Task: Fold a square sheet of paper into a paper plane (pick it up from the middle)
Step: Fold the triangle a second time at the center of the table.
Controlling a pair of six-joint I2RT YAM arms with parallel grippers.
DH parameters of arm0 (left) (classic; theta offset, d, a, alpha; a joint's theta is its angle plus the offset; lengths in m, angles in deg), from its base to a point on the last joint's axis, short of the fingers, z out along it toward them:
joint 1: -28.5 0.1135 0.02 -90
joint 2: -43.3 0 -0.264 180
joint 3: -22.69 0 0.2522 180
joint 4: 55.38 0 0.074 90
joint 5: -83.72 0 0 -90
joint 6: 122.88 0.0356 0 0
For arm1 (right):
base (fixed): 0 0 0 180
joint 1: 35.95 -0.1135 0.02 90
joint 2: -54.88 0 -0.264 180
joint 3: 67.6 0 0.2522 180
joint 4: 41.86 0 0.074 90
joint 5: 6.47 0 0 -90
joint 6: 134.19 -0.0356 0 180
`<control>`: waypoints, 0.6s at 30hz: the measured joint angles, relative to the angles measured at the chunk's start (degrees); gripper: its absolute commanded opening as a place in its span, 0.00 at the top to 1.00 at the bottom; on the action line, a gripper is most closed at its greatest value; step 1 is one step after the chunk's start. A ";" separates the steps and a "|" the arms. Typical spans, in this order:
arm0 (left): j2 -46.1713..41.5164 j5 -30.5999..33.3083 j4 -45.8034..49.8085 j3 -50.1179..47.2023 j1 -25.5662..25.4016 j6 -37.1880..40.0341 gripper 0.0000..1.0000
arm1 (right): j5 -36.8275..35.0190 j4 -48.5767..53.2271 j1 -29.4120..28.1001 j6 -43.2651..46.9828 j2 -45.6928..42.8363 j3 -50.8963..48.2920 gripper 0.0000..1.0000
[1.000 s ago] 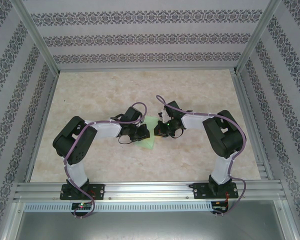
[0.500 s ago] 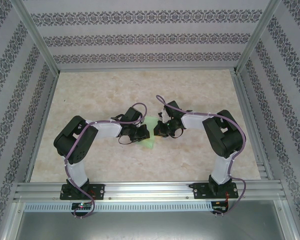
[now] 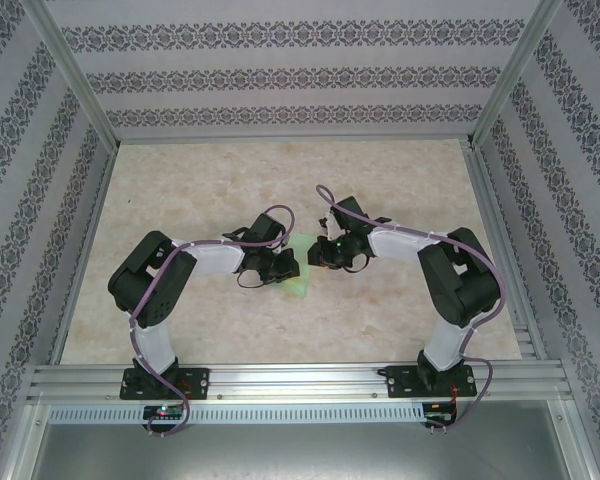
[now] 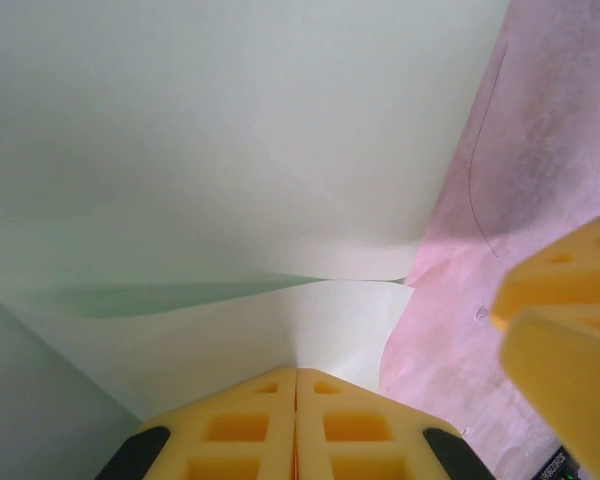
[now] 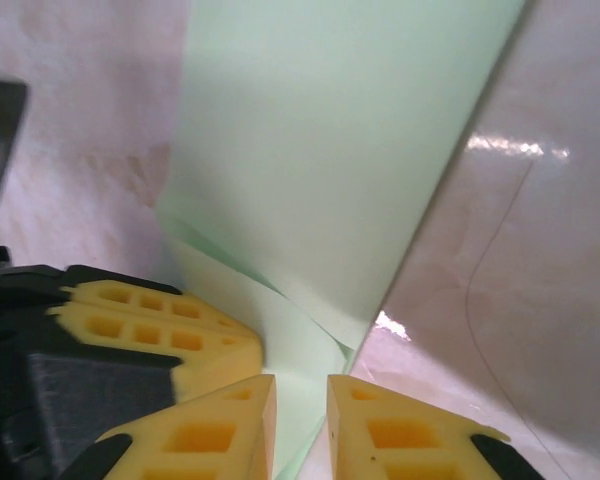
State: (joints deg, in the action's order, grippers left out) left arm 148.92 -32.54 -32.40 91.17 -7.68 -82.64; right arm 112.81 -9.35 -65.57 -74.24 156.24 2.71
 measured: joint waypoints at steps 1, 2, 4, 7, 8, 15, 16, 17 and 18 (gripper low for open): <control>0.00 0.00 0.00 0.00 0.00 0.00 0.92 | -0.07 -0.09 -0.33 0.00 -0.02 0.00 0.85; 0.00 0.00 0.02 0.00 0.00 0.00 0.92 | -0.15 -0.04 -0.81 -0.04 0.11 0.00 0.87; 0.00 0.00 0.02 0.00 0.00 0.00 0.92 | -0.13 0.04 -1.86 -0.07 0.68 0.02 0.89; 0.00 0.00 0.02 0.00 0.00 0.00 0.92 | -0.07 0.04 -2.89 -0.07 2.19 0.09 0.92; 0.00 0.00 0.02 0.00 0.00 0.00 0.92 | -0.09 0.09 -3.02 -0.07 2.71 0.09 0.92; 0.00 -0.02 0.09 0.11 0.00 0.02 0.92 | 0.09 0.61 -2.84 -0.22 5.16 0.85 0.93; 0.00 -0.02 0.09 0.15 0.00 0.04 0.91 | 0.04 0.68 -2.84 -0.22 5.18 0.85 0.93; -0.02 -0.02 0.24 0.28 0.00 0.07 0.91 | -0.07 0.79 -2.71 -0.09 5.20 0.87 0.93; -0.02 -0.02 0.46 0.39 0.00 0.22 0.91 | -0.11 0.92 -2.58 0.09 5.20 0.94 0.93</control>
State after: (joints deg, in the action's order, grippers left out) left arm 148.90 -32.57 -31.94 91.56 -7.68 -82.42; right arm 112.70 -8.43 -68.15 -74.15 161.44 3.65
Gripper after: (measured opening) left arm 0.088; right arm 0.070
